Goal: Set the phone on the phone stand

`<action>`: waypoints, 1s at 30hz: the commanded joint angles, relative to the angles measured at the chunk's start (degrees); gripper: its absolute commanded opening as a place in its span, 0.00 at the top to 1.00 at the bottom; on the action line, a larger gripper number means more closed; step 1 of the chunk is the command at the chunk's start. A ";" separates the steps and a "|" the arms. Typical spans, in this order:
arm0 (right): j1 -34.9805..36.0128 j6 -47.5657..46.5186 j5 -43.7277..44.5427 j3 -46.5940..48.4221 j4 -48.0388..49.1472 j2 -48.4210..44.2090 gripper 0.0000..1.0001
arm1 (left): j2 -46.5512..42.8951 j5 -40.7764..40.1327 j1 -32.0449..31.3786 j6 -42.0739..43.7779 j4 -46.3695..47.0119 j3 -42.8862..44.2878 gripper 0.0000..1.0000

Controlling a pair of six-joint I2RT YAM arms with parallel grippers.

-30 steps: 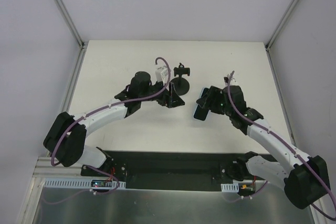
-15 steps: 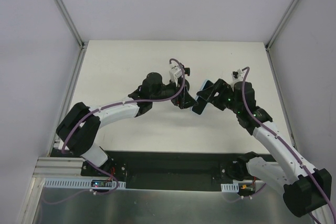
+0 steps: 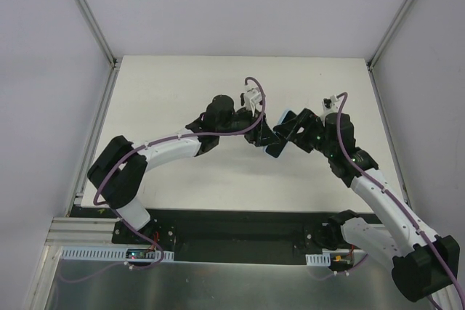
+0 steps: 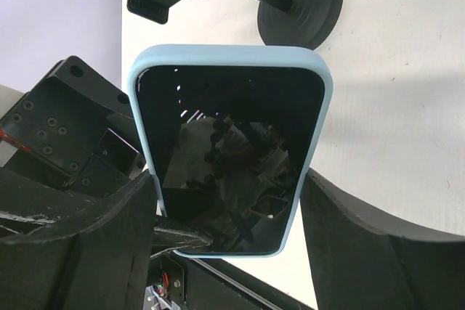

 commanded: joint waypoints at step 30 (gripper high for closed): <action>-1.05 -18.12 -22.06 -2.03 9.13 -10.98 0.04 | -8.09 14.10 9.58 -28.77 36.89 -7.50 1.00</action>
